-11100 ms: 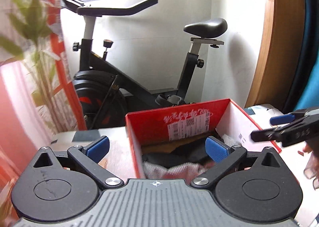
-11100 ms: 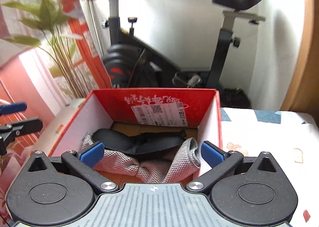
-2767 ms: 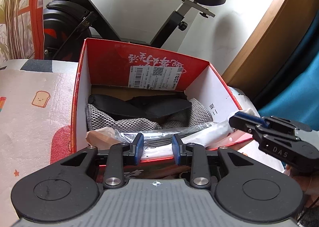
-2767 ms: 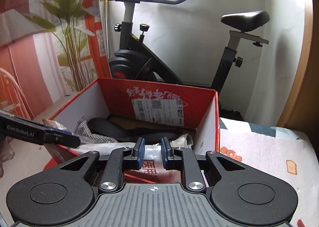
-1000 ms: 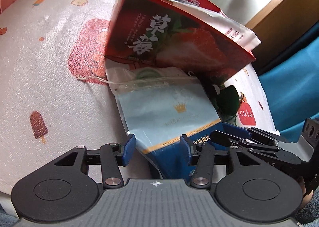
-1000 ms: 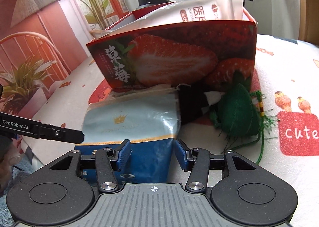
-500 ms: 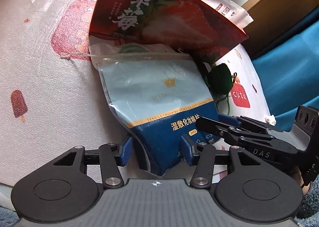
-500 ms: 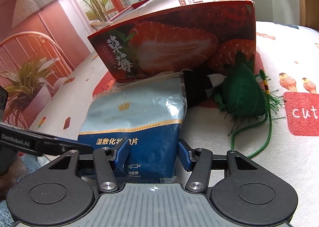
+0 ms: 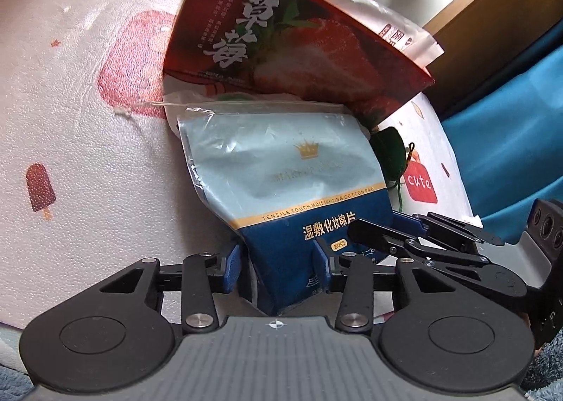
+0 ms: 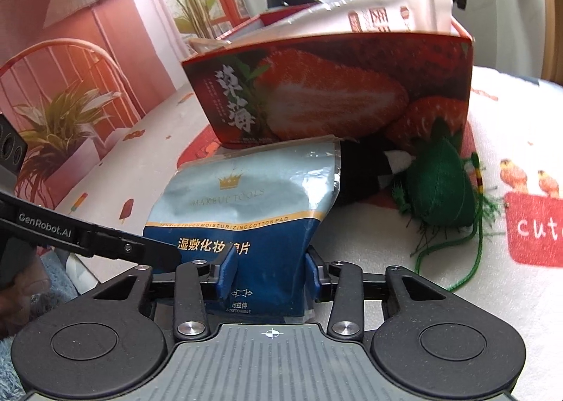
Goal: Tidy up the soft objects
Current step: 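Close both tools on the blue cotton pad bag and lift it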
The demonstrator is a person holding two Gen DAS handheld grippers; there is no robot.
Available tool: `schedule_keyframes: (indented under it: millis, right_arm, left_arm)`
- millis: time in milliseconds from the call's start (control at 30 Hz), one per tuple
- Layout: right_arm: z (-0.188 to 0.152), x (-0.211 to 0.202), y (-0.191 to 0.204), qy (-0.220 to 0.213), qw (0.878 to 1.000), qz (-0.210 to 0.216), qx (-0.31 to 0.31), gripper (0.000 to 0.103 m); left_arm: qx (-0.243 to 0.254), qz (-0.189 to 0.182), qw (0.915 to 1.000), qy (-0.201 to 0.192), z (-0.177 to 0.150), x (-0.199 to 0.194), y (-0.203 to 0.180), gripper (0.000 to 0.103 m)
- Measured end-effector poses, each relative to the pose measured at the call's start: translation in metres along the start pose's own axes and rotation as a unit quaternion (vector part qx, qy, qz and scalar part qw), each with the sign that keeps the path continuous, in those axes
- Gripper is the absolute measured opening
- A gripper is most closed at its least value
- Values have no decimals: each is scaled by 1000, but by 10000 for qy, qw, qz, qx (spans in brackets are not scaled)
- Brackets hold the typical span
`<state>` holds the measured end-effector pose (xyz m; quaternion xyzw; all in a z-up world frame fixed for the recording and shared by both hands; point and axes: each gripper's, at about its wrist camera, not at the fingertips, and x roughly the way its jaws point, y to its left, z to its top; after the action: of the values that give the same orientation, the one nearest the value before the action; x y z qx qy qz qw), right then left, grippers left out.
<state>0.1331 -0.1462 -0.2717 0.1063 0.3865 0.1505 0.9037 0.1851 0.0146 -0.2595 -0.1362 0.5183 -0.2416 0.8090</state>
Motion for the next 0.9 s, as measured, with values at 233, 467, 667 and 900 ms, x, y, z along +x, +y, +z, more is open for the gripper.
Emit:
schedule_keyframes:
  millis: [233,467,667,900]
  right_arm:
    - [6,-12,5,-308,9993,-26,-187,35]
    - [16,-22,13,-644,9966,-71,-500,35]
    - [35,-33,25,-981,9914,-48,-870,35]
    - [72,-45,33,-1409,9830,-60,-1178,35]
  left_arm:
    - [227,-27,9990,-378,2,-14,-9,44]
    - [514,-32,9960,-725,9,-27,-19,44]
    - [634,-98,9910,-1178,21,-49,-22,44]
    - [740,-180,9839,-1617,52,-70,-33,44]
